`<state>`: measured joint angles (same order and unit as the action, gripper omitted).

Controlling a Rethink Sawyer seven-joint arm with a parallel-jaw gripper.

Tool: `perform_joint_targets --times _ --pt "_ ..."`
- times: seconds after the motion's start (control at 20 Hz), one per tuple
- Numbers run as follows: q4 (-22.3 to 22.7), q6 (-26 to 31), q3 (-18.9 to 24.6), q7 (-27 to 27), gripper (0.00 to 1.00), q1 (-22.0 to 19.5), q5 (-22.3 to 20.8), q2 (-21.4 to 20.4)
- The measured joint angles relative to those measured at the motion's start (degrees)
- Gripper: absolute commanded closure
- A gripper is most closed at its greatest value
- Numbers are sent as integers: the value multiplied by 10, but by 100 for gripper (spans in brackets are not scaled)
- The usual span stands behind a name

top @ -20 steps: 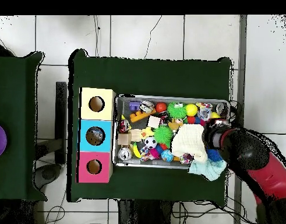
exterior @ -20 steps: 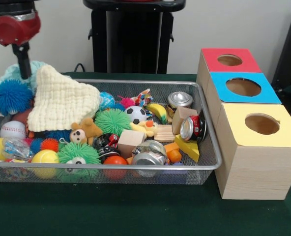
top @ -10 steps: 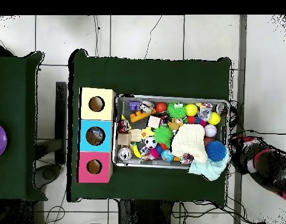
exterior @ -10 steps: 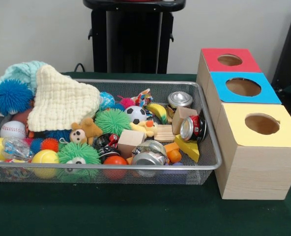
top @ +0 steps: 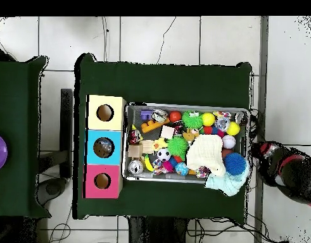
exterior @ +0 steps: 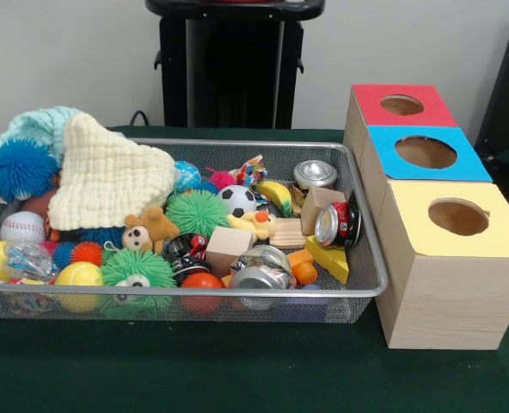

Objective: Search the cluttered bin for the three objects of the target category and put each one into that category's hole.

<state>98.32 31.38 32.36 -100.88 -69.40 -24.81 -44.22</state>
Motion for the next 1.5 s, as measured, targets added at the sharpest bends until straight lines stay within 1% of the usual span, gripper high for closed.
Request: perform_joint_targets --times 0.15,0.55,0.85,1.15,1.35,1.5 --pt "2 0 19 10 100 4 0 -1" --pt "17 0 62 10 100 23 0 0" --pt "20 0 84 10 100 22 -1 11" --pt "20 0 103 10 100 8 -2 29" --pt "20 0 123 14 100 -14 -20 41" --pt "20 0 146 28 100 -35 -40 51"
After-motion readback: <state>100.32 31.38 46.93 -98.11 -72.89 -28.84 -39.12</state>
